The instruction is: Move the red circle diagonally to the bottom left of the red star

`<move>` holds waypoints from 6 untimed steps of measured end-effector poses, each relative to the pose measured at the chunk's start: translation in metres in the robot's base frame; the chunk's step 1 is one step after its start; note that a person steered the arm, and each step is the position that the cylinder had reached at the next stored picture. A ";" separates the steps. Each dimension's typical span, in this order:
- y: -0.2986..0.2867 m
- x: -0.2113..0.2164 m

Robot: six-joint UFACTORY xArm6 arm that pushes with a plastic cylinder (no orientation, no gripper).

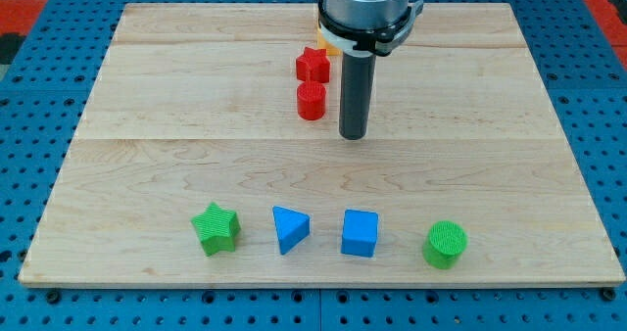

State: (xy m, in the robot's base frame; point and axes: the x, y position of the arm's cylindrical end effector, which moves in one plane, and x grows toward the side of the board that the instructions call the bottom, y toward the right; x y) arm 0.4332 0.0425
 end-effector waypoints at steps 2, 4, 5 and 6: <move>-0.034 -0.033; 0.003 -0.062; -0.026 -0.068; -0.086 -0.076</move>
